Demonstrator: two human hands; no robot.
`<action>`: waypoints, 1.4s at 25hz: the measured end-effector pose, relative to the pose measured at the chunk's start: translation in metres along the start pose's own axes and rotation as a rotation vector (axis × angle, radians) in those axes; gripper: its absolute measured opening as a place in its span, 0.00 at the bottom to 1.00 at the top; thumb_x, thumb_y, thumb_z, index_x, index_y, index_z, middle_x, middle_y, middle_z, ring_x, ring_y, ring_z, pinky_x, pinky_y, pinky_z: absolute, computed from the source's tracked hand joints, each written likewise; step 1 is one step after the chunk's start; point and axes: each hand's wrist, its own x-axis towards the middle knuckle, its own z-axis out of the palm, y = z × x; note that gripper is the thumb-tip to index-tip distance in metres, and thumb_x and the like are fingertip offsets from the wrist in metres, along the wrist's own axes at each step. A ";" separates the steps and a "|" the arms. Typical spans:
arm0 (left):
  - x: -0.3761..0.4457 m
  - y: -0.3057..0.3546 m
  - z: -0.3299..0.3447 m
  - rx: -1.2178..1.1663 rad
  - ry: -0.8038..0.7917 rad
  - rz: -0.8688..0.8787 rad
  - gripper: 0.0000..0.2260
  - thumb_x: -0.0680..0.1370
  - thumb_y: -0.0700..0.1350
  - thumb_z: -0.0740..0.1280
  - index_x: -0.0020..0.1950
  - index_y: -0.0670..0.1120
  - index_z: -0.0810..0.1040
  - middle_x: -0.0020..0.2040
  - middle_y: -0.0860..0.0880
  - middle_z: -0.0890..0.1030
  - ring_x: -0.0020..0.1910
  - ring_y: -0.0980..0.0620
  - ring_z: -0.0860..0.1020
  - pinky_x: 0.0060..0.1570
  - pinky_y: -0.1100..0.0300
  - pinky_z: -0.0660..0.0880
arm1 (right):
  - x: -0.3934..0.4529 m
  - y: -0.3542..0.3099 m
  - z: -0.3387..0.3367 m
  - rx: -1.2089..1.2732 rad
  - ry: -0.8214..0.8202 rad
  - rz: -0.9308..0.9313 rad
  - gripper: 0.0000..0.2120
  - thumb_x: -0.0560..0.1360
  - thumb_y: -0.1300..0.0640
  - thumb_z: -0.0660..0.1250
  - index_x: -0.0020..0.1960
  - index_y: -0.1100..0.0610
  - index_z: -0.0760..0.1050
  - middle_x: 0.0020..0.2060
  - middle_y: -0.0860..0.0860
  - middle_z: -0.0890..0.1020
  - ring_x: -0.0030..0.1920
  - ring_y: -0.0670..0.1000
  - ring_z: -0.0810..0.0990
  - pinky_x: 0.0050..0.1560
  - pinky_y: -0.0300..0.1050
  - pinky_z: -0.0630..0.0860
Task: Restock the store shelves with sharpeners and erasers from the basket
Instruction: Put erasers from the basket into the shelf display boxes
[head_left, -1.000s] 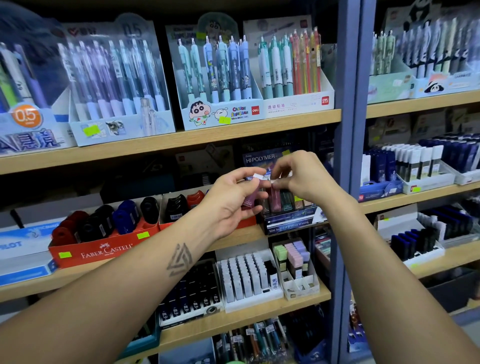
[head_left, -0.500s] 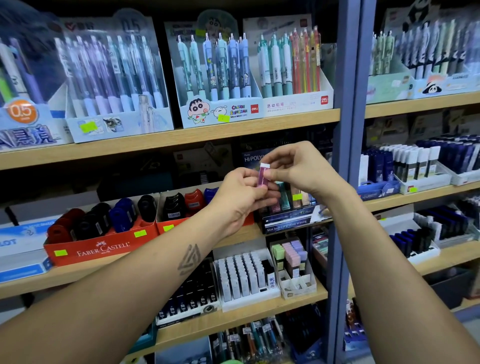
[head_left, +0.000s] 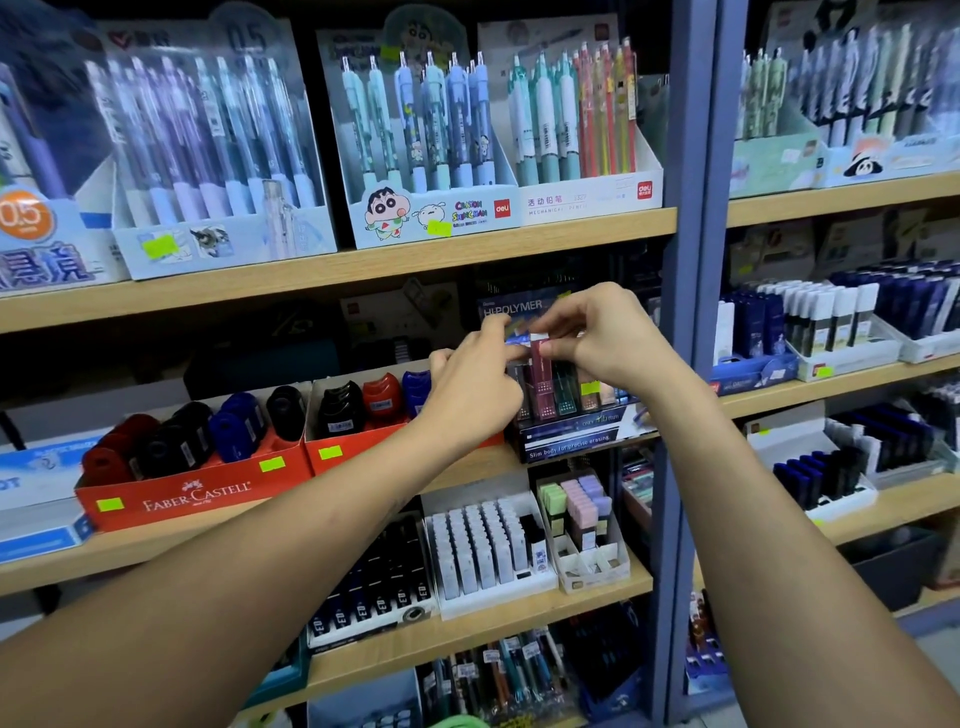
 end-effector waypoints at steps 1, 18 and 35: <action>0.000 -0.001 0.000 -0.023 0.012 -0.007 0.31 0.73 0.33 0.58 0.76 0.48 0.61 0.66 0.49 0.80 0.71 0.47 0.68 0.67 0.50 0.57 | 0.000 -0.001 0.000 -0.039 -0.011 -0.006 0.07 0.72 0.59 0.77 0.49 0.51 0.86 0.41 0.48 0.85 0.39 0.45 0.81 0.42 0.41 0.75; -0.100 -0.069 -0.034 -0.134 0.073 -0.183 0.10 0.76 0.33 0.64 0.49 0.46 0.81 0.40 0.53 0.79 0.43 0.50 0.79 0.36 0.64 0.71 | -0.067 -0.080 0.090 -0.237 -0.108 -0.117 0.11 0.72 0.58 0.63 0.47 0.50 0.83 0.42 0.49 0.84 0.46 0.54 0.81 0.44 0.47 0.77; -0.356 -0.289 0.198 0.033 -0.977 -0.456 0.11 0.77 0.35 0.66 0.58 0.42 0.76 0.51 0.45 0.78 0.51 0.45 0.78 0.45 0.53 0.76 | -0.344 0.047 0.362 -0.528 -1.348 0.216 0.11 0.78 0.62 0.65 0.58 0.65 0.79 0.55 0.61 0.82 0.55 0.60 0.81 0.50 0.45 0.75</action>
